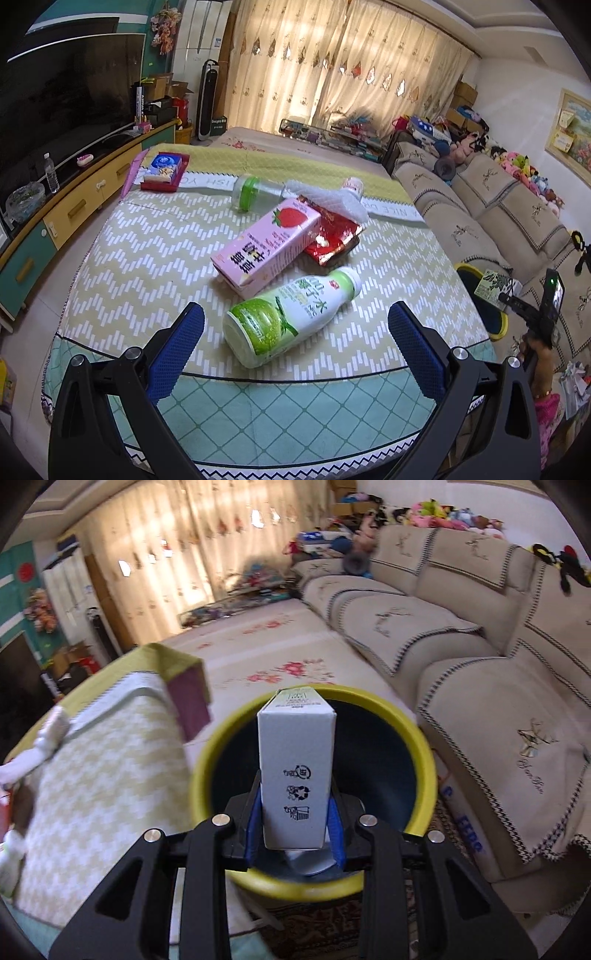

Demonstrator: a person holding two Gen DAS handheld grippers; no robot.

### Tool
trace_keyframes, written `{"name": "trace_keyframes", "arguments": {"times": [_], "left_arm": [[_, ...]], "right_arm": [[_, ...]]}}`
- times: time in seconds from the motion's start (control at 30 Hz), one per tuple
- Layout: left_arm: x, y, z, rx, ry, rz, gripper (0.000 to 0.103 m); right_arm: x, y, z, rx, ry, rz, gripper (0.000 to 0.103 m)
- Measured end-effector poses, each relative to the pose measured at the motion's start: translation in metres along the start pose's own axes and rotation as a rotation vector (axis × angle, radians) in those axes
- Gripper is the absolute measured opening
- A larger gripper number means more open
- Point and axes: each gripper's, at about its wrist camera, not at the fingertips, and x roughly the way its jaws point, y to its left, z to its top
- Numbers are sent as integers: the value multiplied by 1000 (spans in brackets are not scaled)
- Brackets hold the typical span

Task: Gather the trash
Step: 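Carry the white box over the bin and open the right gripper, then move the left gripper to the coconut water bottle and grasp it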

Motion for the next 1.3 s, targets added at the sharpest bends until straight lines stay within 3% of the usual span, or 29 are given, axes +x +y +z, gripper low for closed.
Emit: {"name": "trace_keyframes", "arguments": {"times": [0.1, 0.2, 0.83, 1.2, 1.3], "left_arm": [[9, -2, -5, 12, 28, 1, 98], [17, -3, -9, 16, 51, -9, 98], [57, -5, -25, -11, 150, -84, 98], [69, -65, -29, 110, 228, -275, 98], [70, -73, -28, 140, 250, -286, 98]], "right_arm": [[7, -6, 1, 26, -5, -40, 32], [6, -7, 0, 32, -23, -50, 41], [1, 14, -7, -2, -11, 0, 47], [-2, 14, -9, -4, -10, 30, 48], [-4, 13, -9, 1, -10, 35, 48]]}}
